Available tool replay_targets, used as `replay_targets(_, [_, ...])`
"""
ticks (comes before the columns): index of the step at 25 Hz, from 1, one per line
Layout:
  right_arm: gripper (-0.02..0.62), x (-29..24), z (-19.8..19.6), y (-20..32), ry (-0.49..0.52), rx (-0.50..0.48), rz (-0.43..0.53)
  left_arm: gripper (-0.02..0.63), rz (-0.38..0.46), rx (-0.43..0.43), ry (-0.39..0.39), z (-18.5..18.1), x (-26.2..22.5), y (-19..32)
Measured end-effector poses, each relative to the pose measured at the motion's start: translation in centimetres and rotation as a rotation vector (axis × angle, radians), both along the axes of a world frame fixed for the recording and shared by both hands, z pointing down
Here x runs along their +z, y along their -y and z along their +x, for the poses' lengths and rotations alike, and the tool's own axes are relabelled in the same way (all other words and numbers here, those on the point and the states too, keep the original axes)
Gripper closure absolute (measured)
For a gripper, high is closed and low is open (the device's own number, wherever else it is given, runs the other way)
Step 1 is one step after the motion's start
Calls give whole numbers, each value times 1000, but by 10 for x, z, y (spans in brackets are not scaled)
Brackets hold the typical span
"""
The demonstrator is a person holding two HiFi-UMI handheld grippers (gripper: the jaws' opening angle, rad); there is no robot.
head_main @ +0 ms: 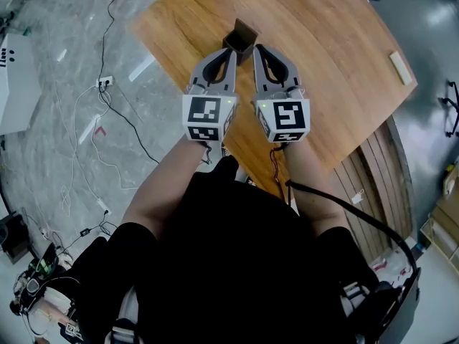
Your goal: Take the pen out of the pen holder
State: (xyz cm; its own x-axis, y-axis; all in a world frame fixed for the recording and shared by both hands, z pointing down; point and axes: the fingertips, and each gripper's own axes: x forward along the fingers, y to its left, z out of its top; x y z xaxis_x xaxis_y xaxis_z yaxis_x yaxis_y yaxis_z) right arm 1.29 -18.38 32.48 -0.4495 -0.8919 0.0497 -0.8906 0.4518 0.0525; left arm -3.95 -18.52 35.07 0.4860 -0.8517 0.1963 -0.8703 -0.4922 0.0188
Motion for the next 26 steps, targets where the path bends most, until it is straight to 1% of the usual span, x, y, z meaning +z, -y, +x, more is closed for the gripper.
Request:
replay_targets(3, [581,-8,4,-5,6,9,10,606,29,4,-2,4,-13,-4])
replay_targets(8, [581,-15,10,-11,2,10,27,606,43,16,-5,12,-23,-11])
replay_targets(13, [581,-14,16,-14,-2,18,22,606,57,24,-9,18,-25,-14])
replay_targets(26, [581,-15,18,-21,-6,15,21,606,64,31,-12,24,-30,-19])
